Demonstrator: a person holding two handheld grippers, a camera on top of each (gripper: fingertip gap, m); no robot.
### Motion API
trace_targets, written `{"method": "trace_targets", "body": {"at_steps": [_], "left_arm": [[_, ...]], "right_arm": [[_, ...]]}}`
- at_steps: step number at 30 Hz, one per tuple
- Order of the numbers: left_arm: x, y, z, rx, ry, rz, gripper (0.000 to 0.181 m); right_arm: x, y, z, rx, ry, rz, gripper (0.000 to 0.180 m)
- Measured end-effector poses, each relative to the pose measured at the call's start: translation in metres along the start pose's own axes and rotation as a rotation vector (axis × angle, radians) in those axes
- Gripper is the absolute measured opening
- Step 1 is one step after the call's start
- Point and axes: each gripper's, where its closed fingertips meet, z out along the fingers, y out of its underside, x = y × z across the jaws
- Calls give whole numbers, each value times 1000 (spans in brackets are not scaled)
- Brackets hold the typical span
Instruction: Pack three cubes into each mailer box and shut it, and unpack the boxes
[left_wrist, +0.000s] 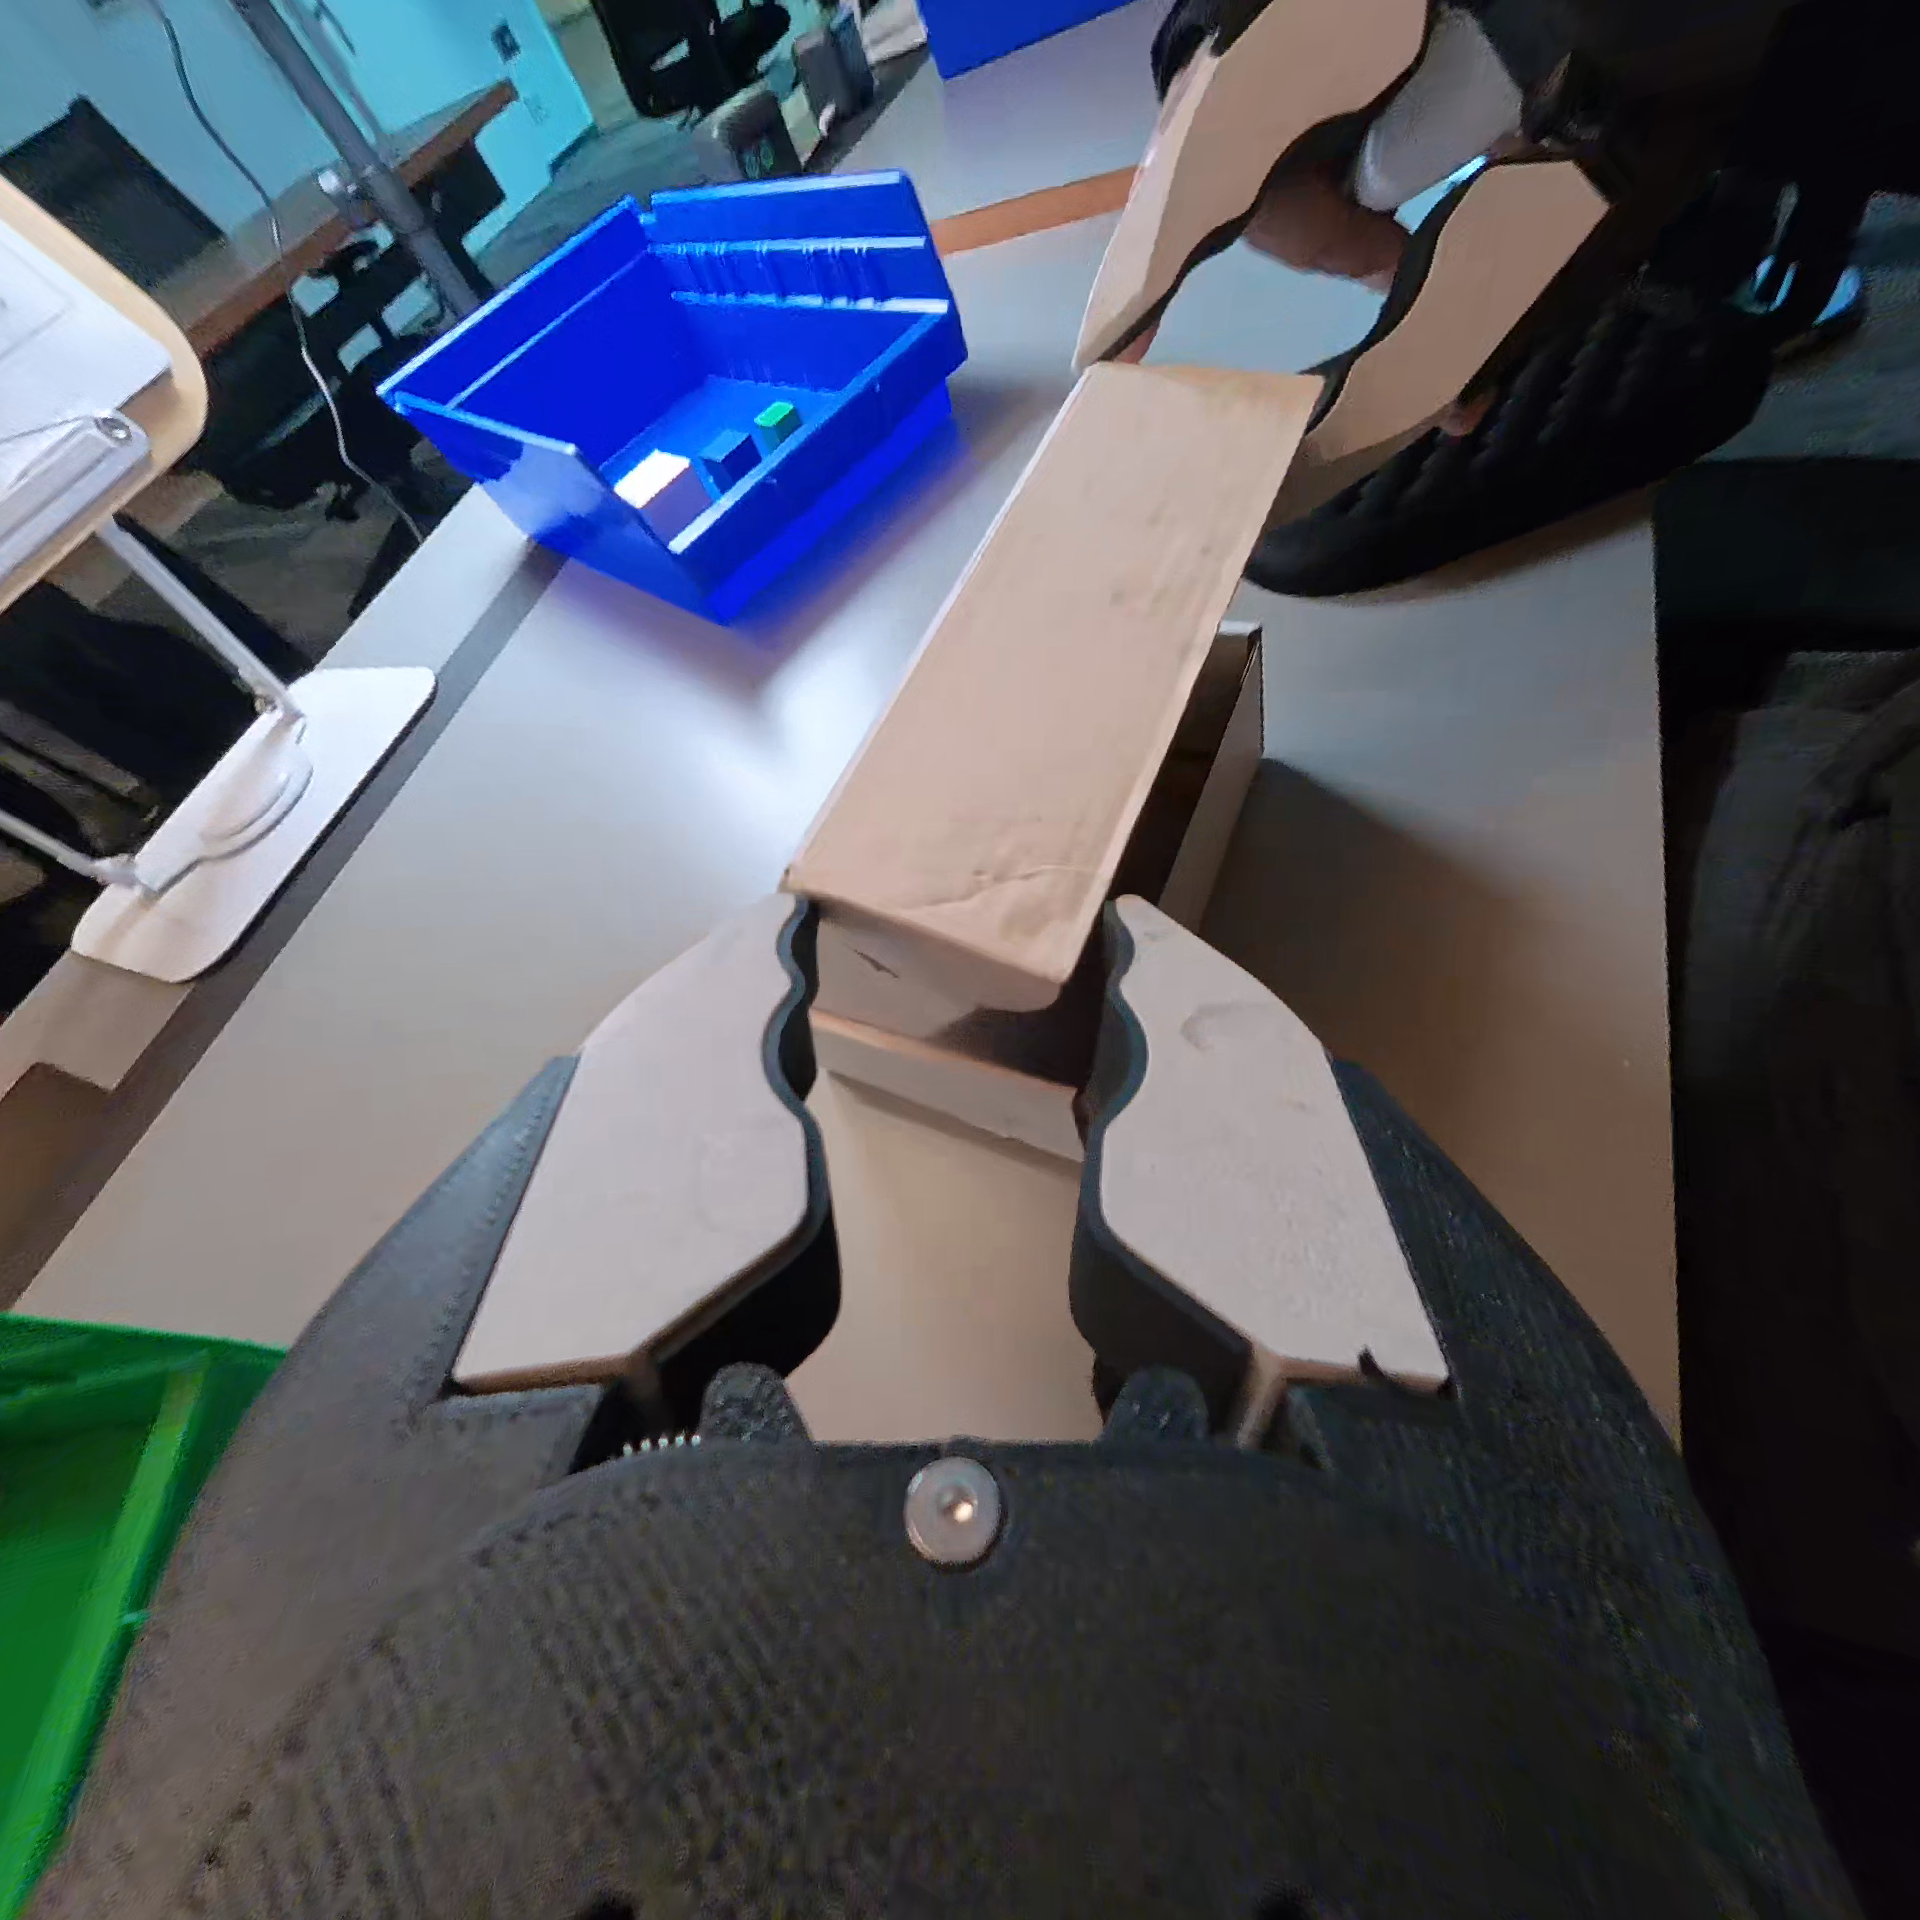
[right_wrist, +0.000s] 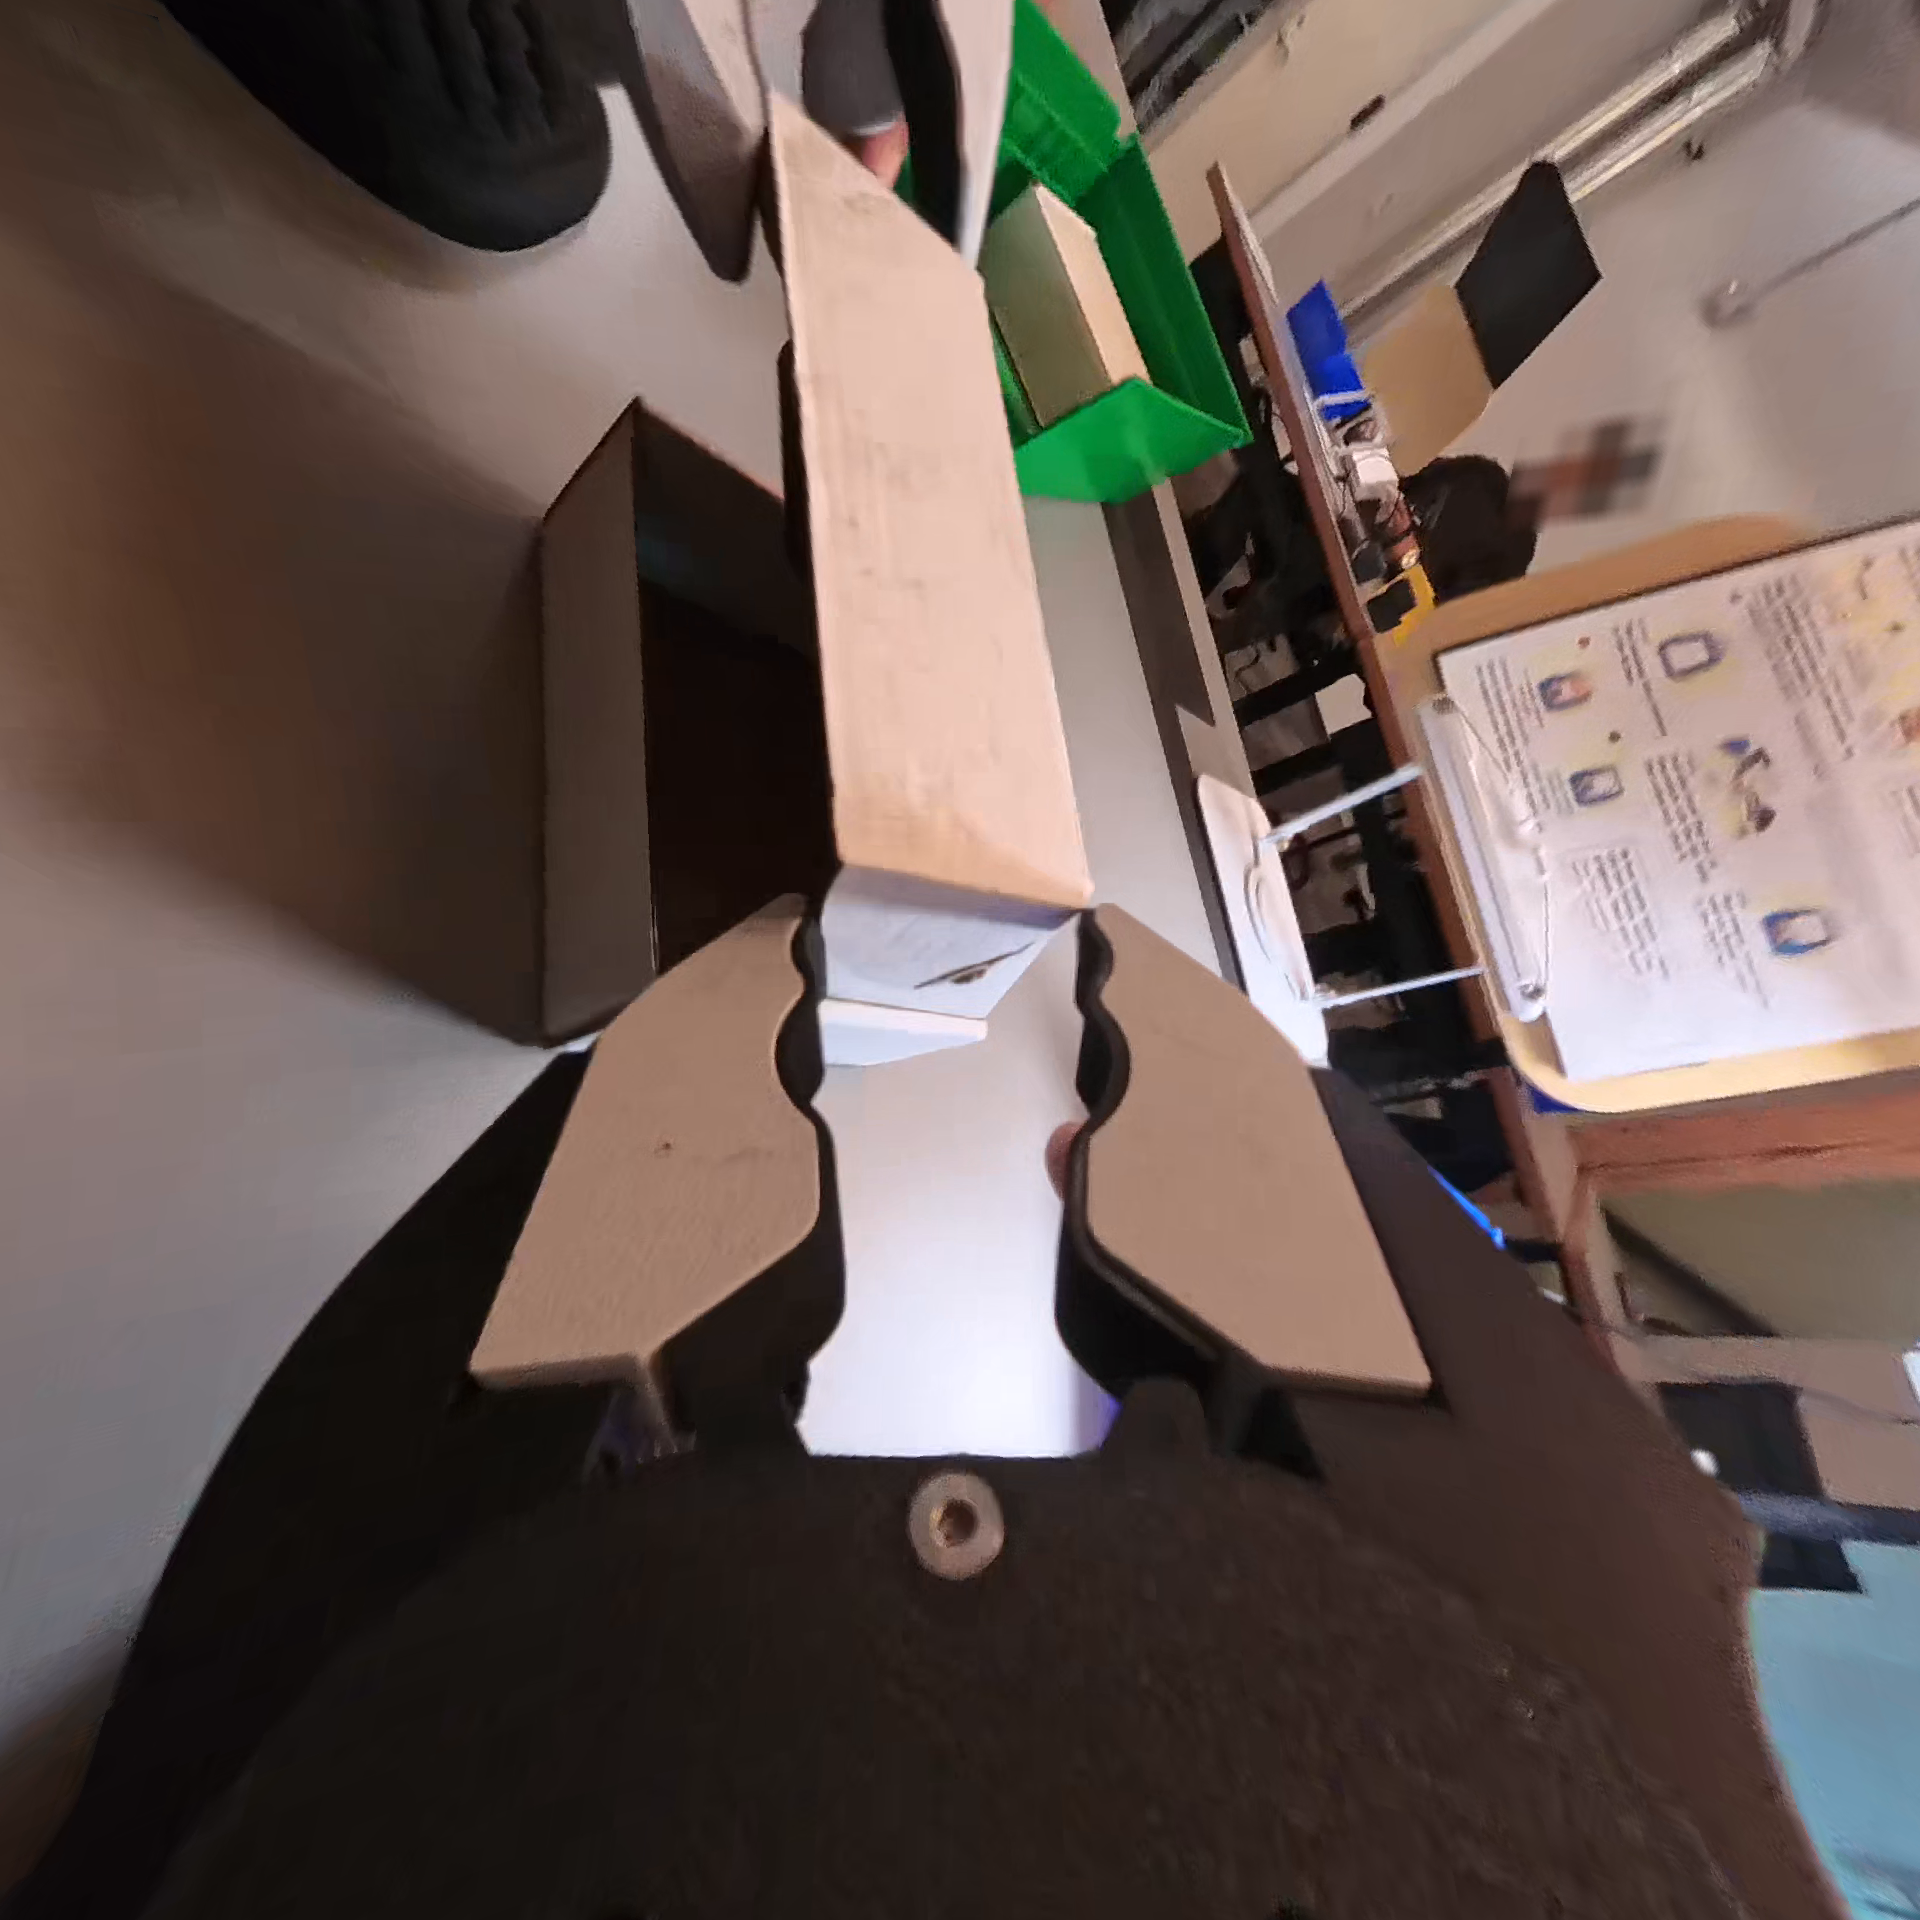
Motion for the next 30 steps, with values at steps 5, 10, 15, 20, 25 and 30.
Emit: {"method": "trace_targets", "body": {"at_steps": [5, 10, 15, 20, 25, 30], "left_arm": [[18, 17, 2, -126, 110, -119, 49], [37, 32, 2, -225, 274, -398, 48], [46, 42, 5, -266, 401, -605, 48], [42, 41, 6, -202, 406, -694, 49], [38, 44, 0, -210, 325, -589, 50], [38, 49, -2, -249, 234, -472, 43]], "right_arm": [[-35, 13, 0, -80, -251, 123, 44], [-51, 12, 2, -94, -410, 377, 44], [-62, 17, 6, -149, -498, 539, 44], [-62, 16, 6, -122, -500, 725, 41], [-55, 12, 0, -91, -399, 631, 41], [-57, 7, 2, -101, -298, 438, 41]]}}
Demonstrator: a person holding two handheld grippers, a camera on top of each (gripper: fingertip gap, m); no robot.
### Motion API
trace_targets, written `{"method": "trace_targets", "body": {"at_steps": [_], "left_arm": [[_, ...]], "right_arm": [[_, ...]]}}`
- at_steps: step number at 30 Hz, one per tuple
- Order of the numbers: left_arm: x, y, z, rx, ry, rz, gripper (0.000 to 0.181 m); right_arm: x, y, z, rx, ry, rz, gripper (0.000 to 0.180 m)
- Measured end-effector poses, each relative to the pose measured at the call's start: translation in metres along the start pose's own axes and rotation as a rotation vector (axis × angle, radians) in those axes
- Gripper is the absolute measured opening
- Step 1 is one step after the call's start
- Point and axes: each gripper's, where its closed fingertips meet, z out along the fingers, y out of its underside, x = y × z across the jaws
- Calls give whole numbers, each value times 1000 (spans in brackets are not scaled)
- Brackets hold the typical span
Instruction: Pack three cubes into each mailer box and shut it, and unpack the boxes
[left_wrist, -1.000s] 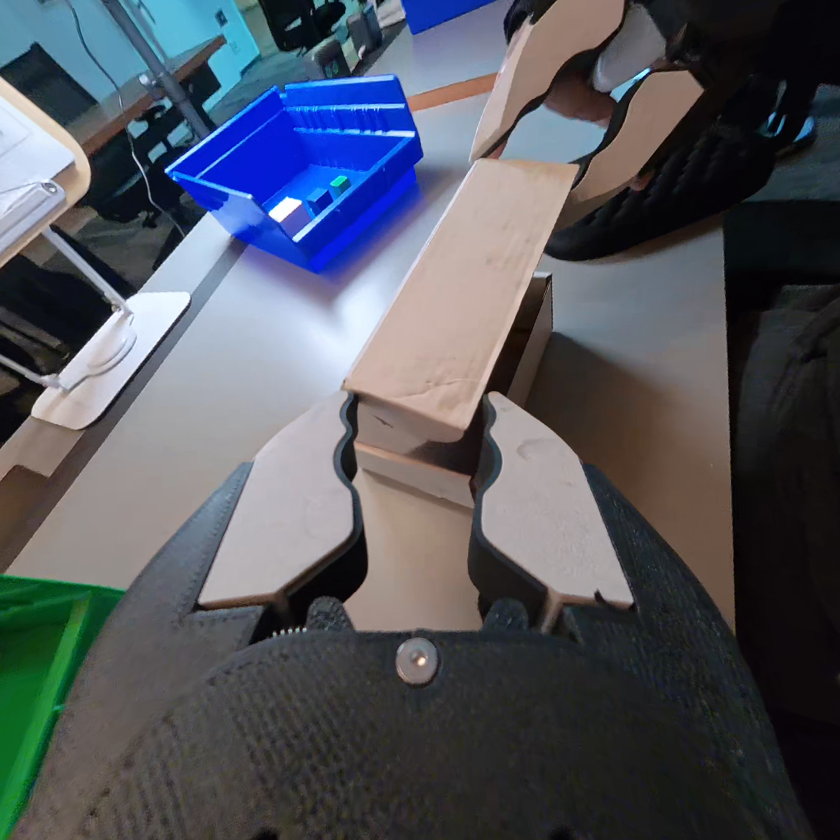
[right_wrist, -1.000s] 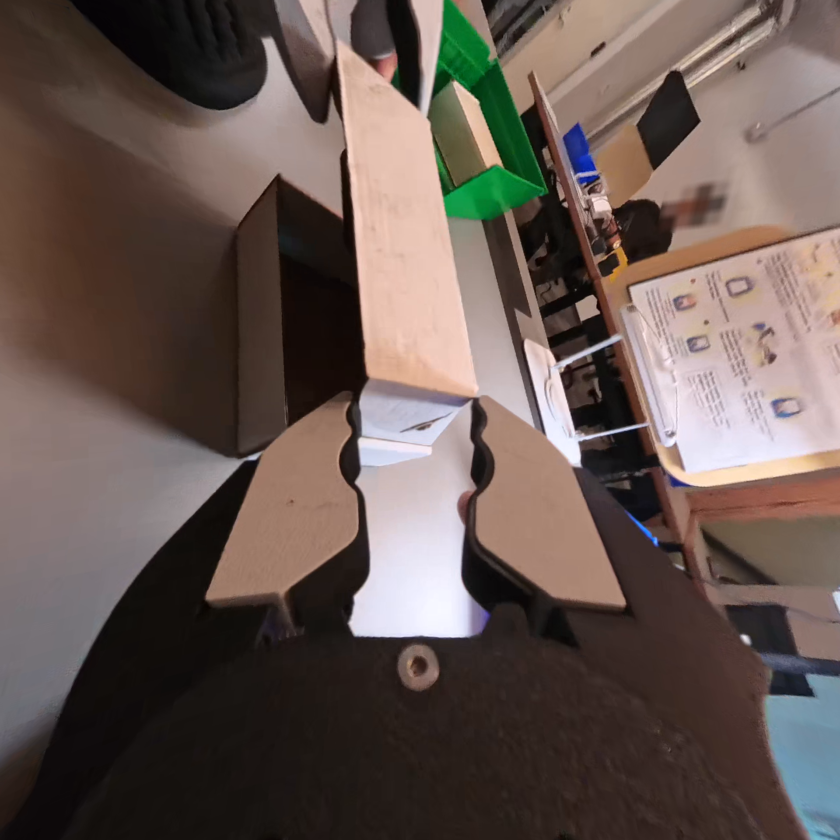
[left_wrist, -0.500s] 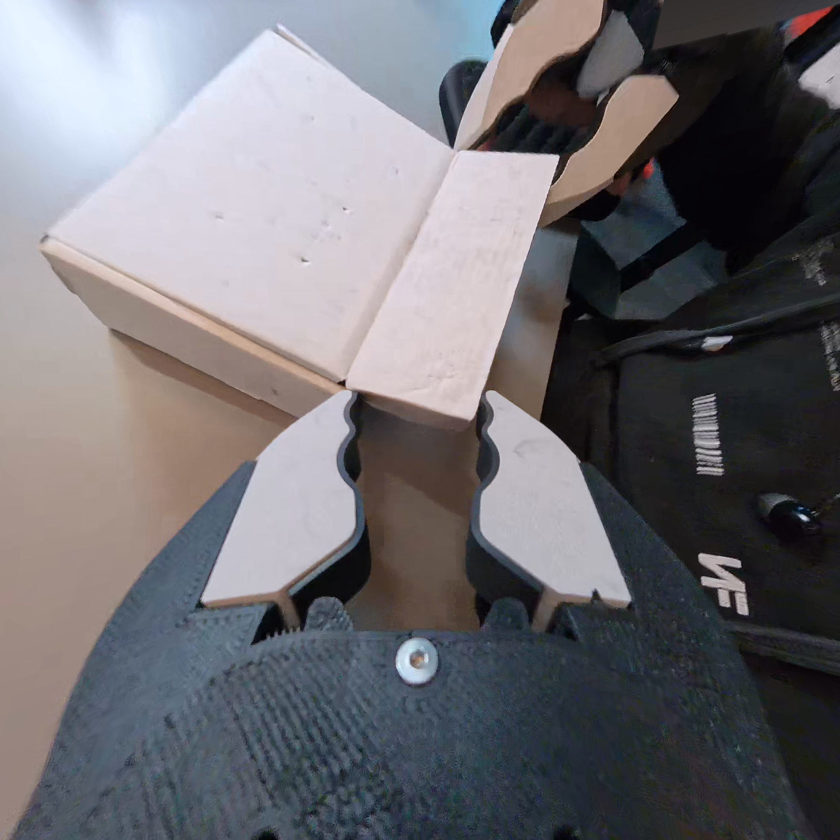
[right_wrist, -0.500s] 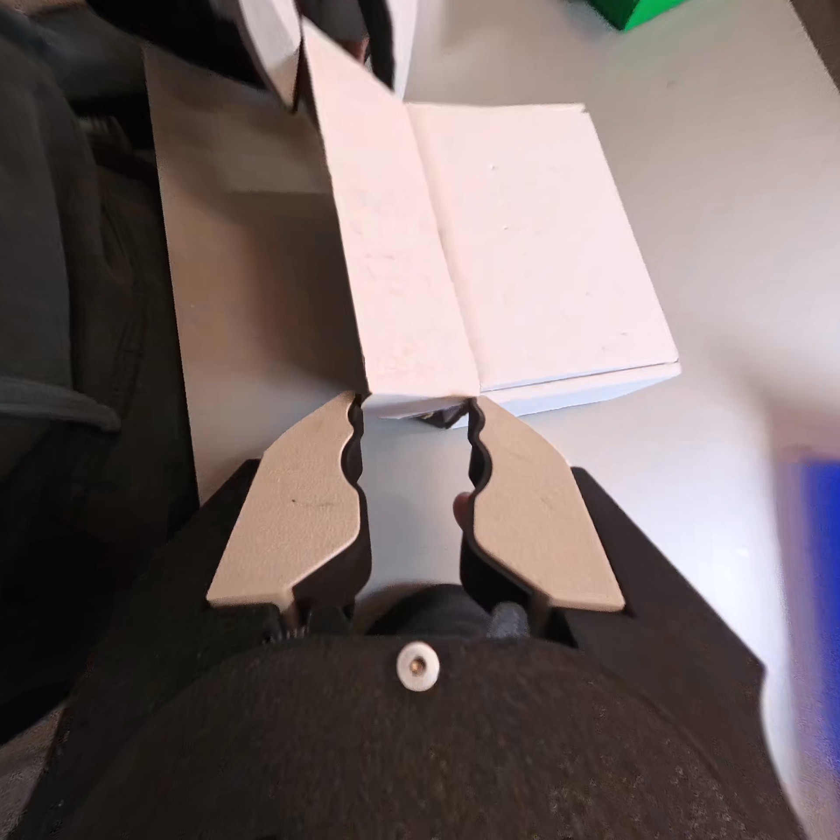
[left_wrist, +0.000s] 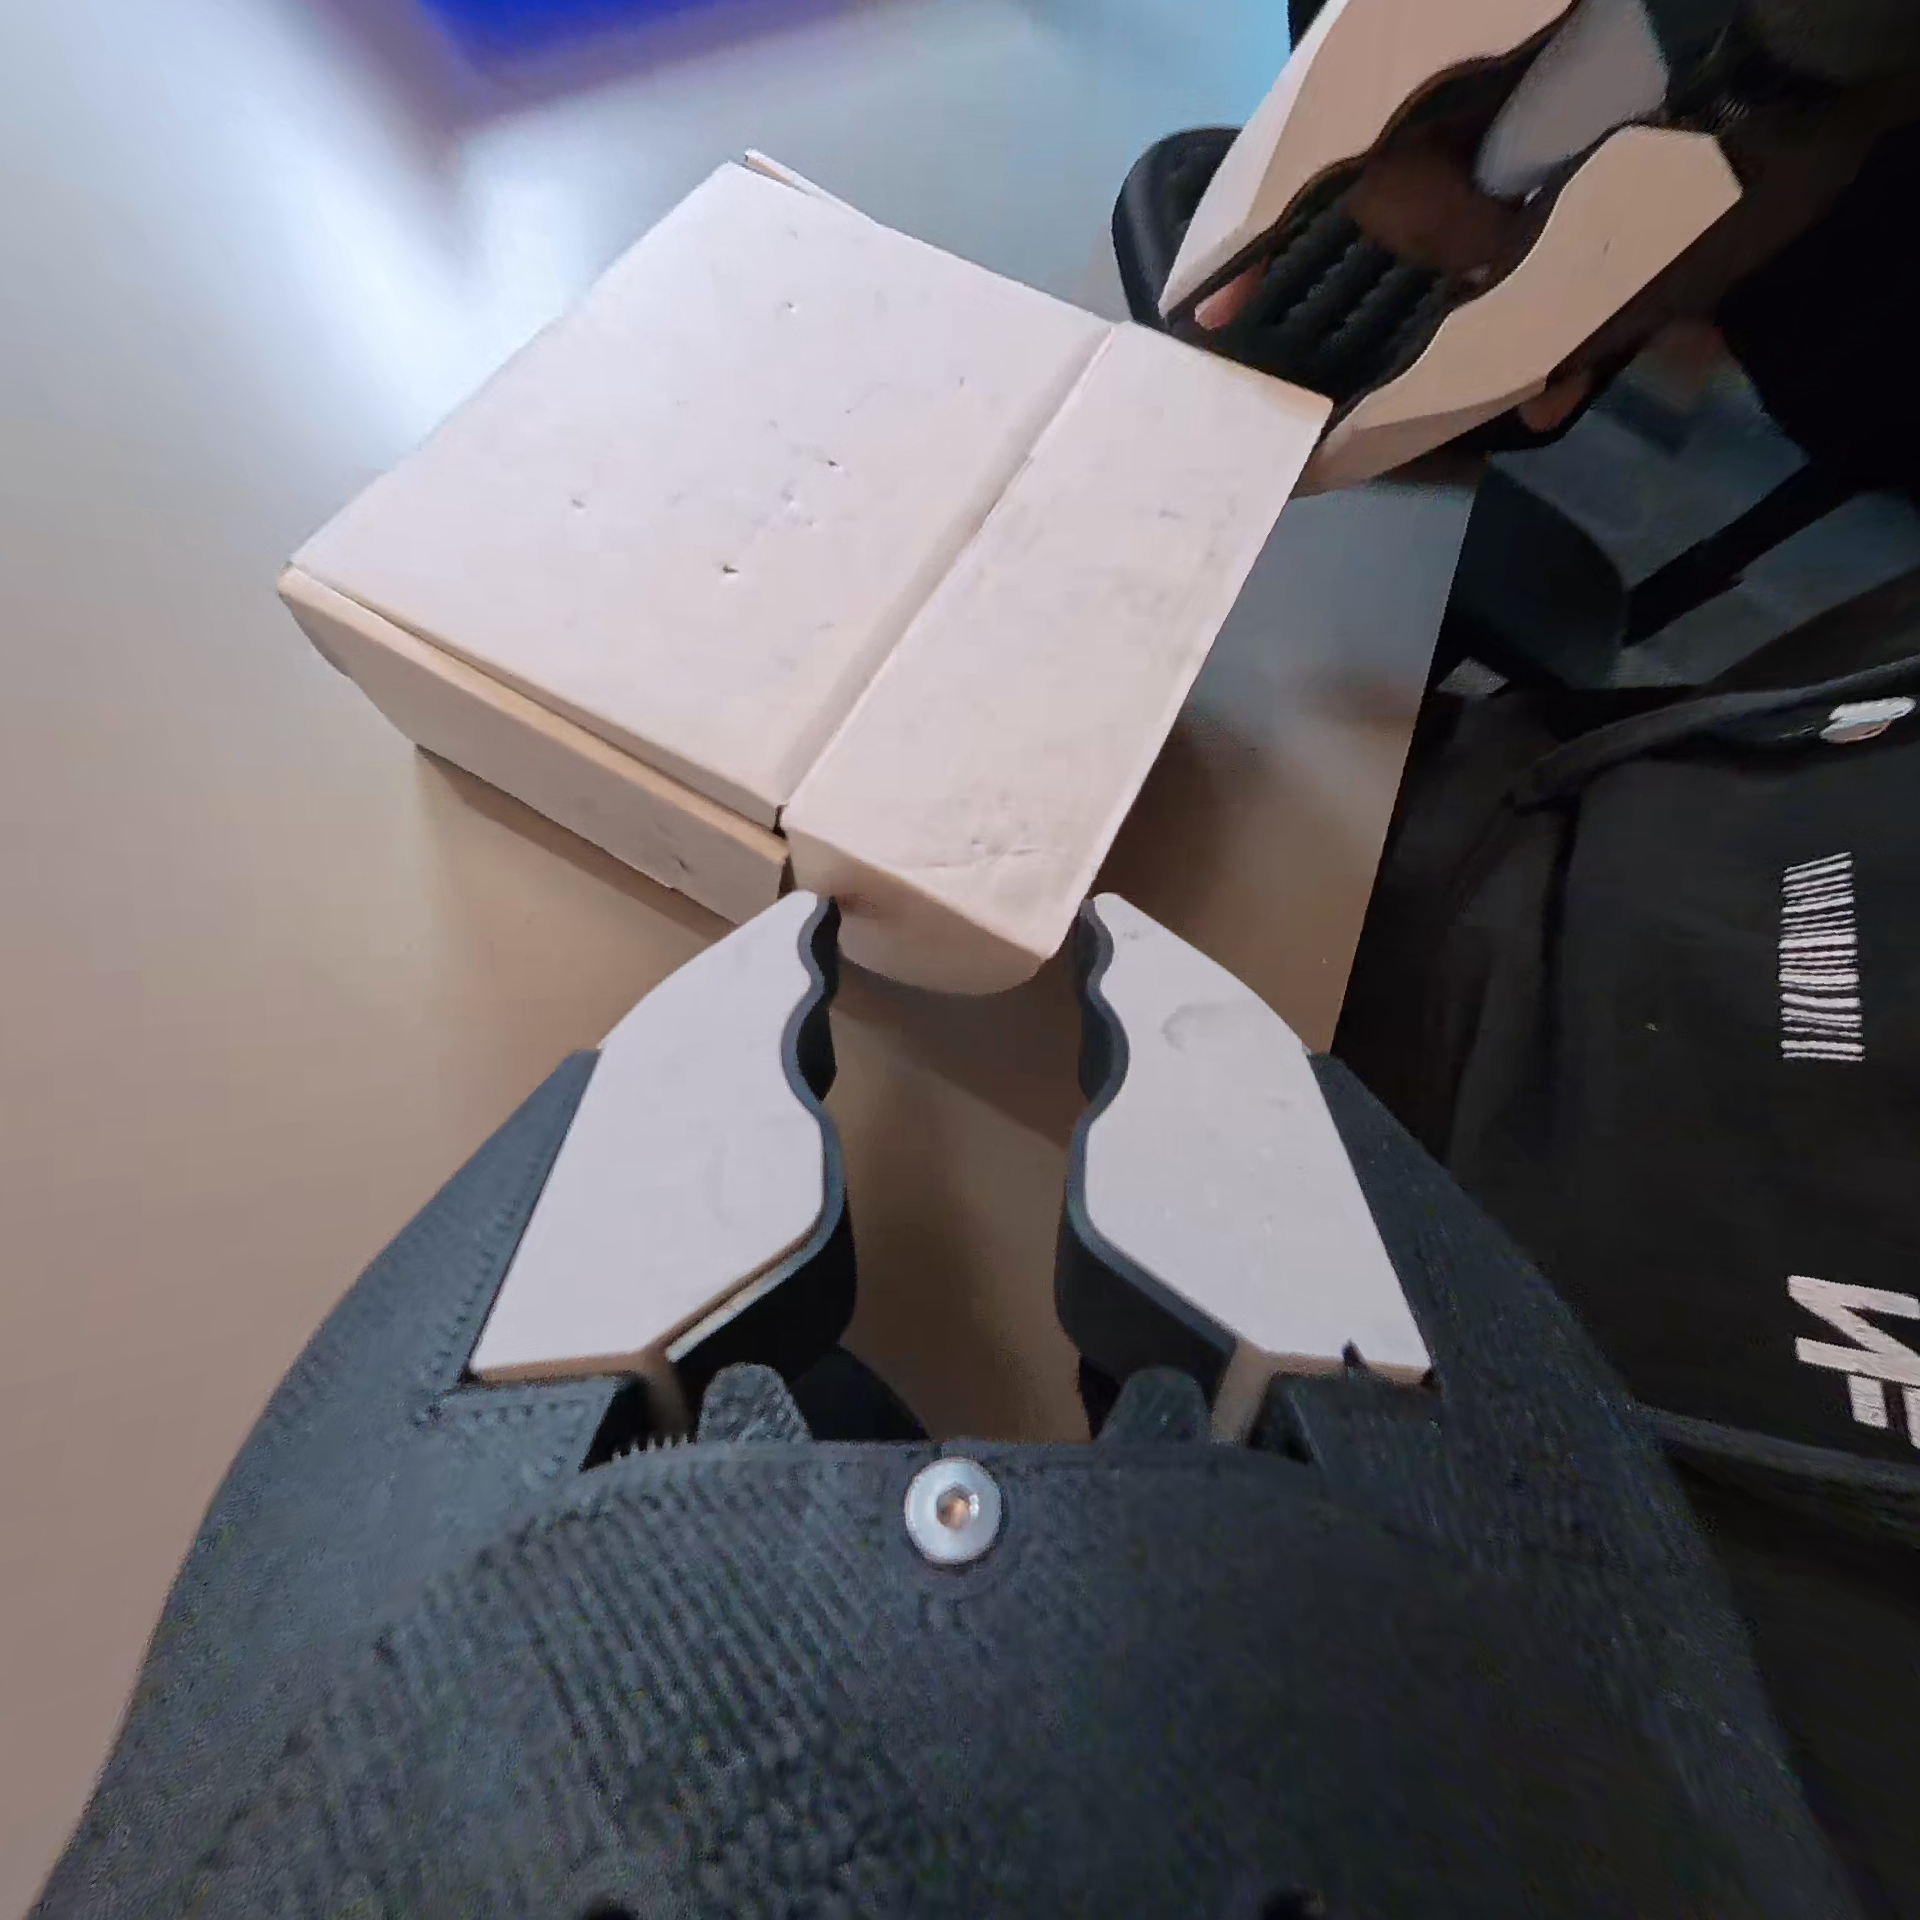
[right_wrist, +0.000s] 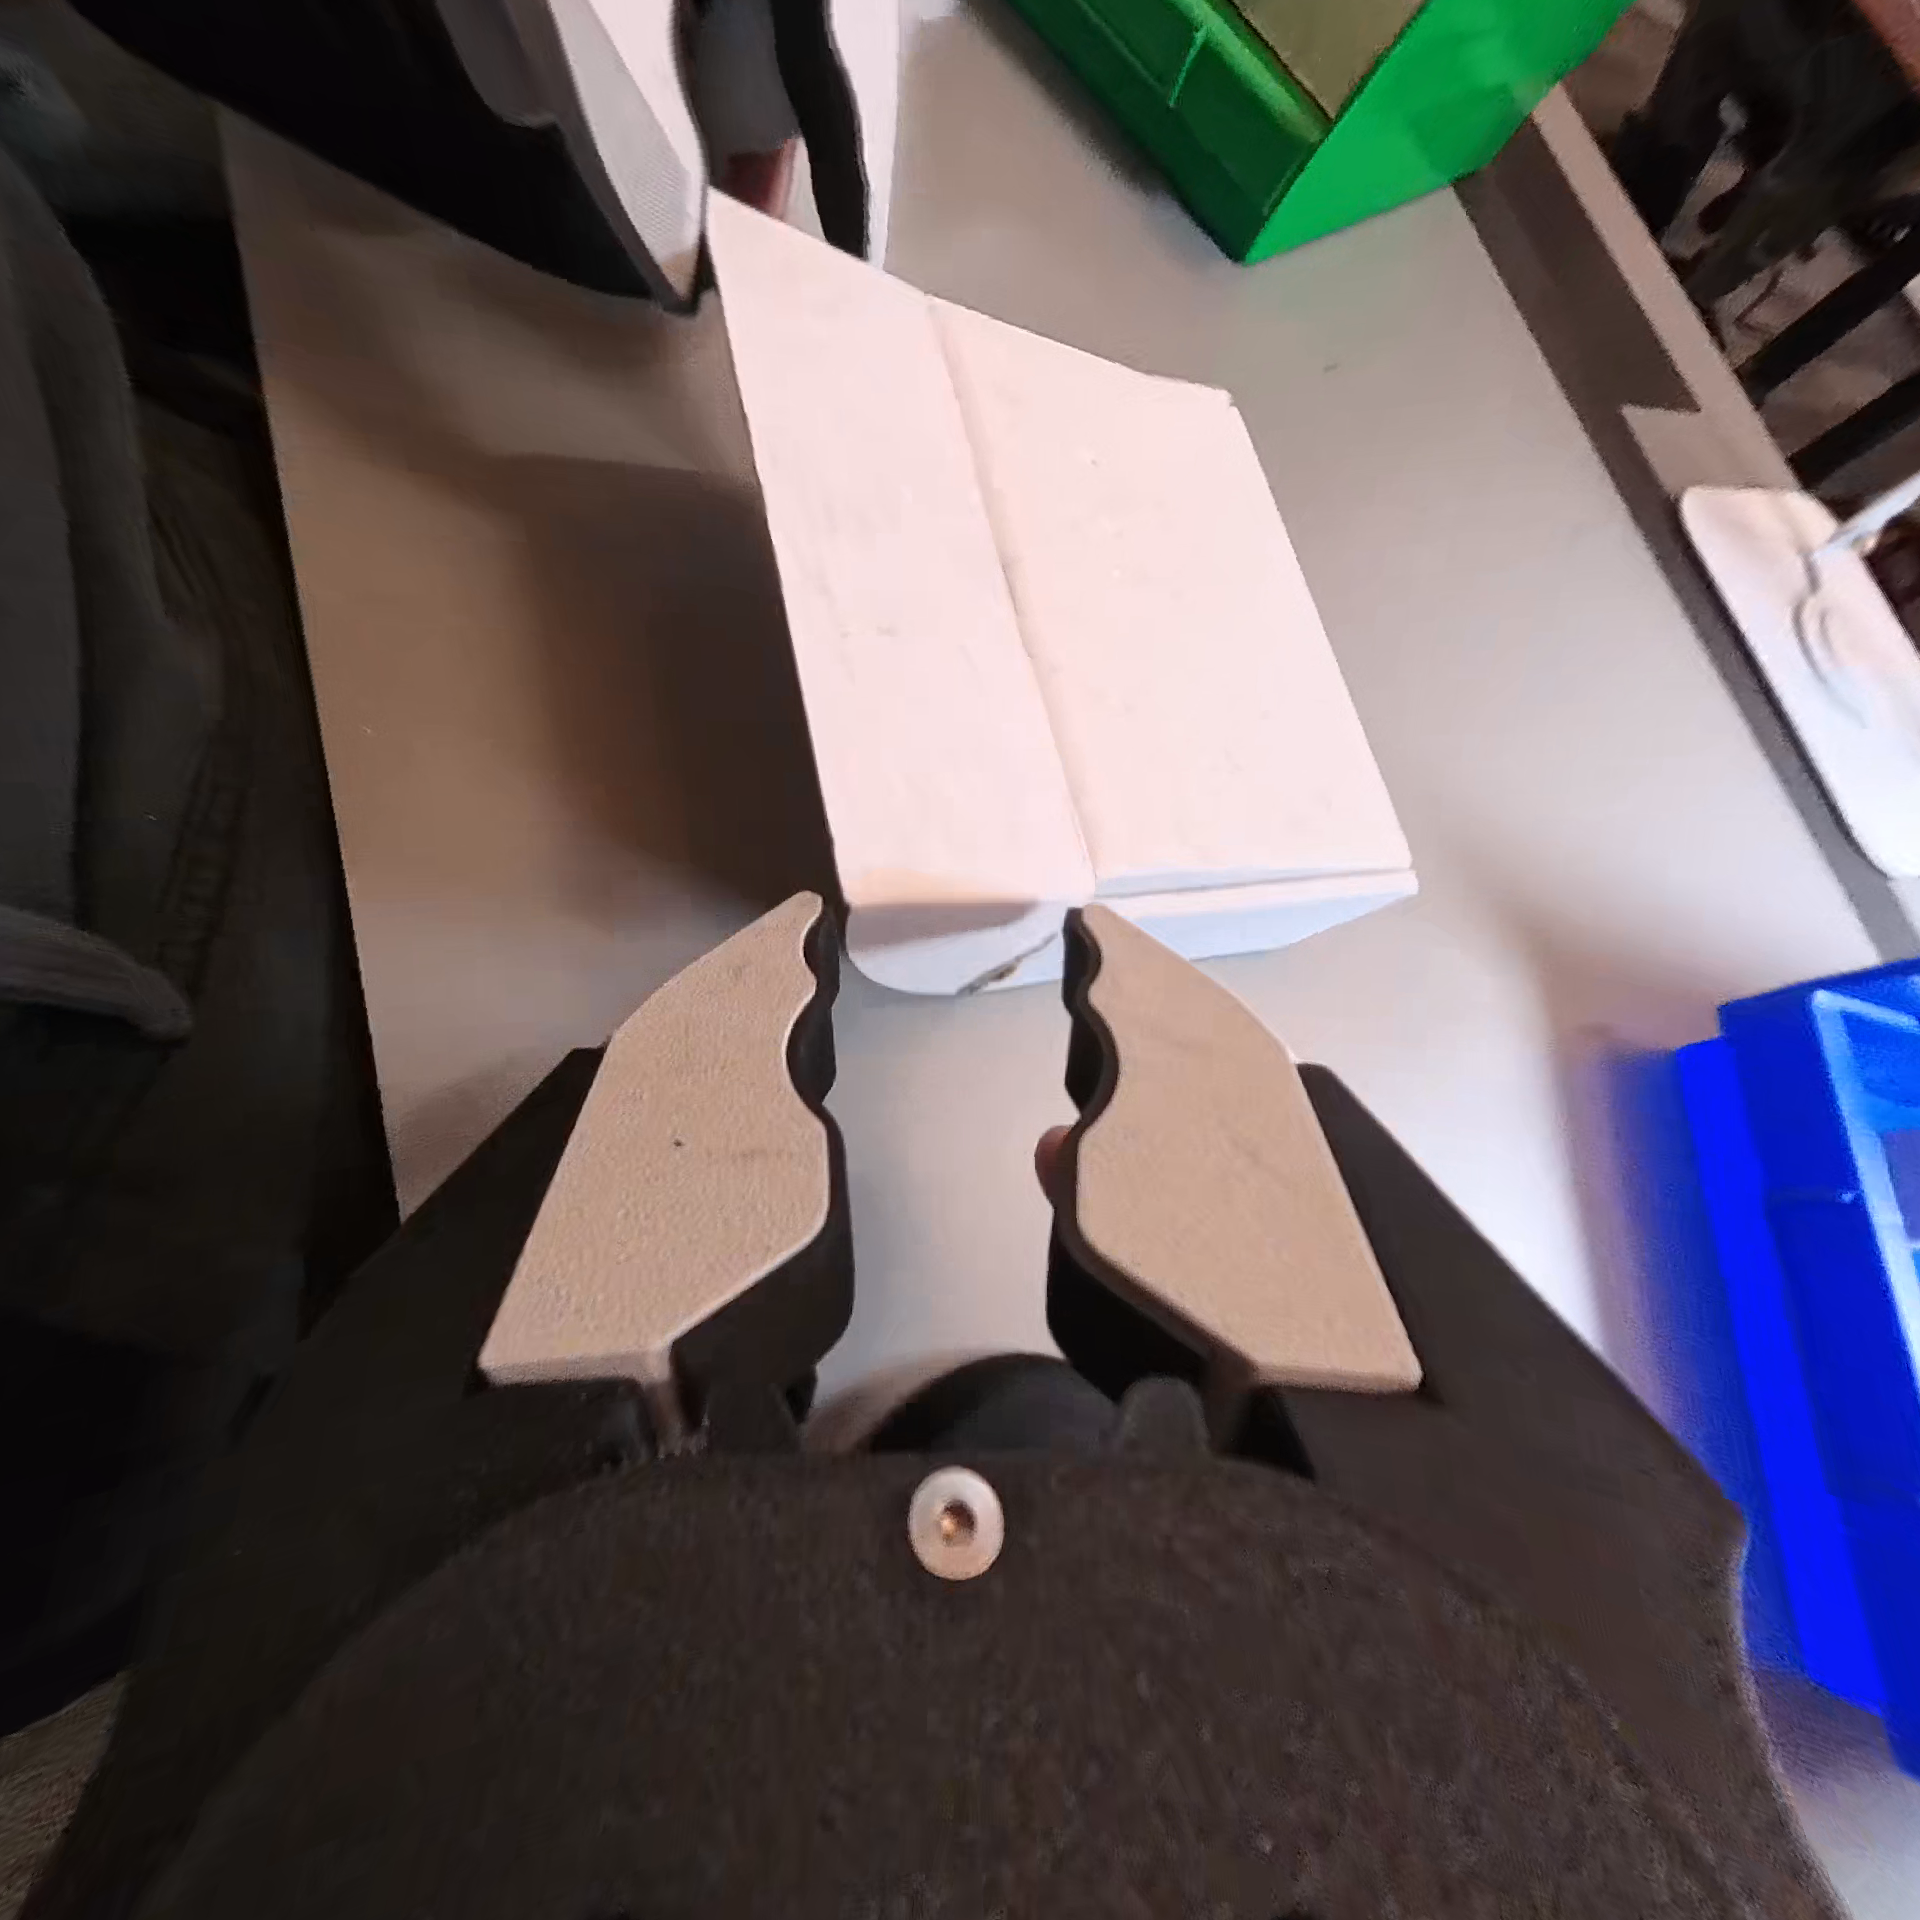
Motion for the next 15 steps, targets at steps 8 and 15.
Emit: {"method": "trace_targets", "body": {"at_steps": [8, 15], "left_arm": [[10, 7, 8, -8, 60, -55, 32], [15, 10, 15, 12, 199, -208, 27]], "right_arm": [[-4, -2, 9, 10, 1, -74, 32], [-4, 0, 12, 28, -77, 122, 34]]}}
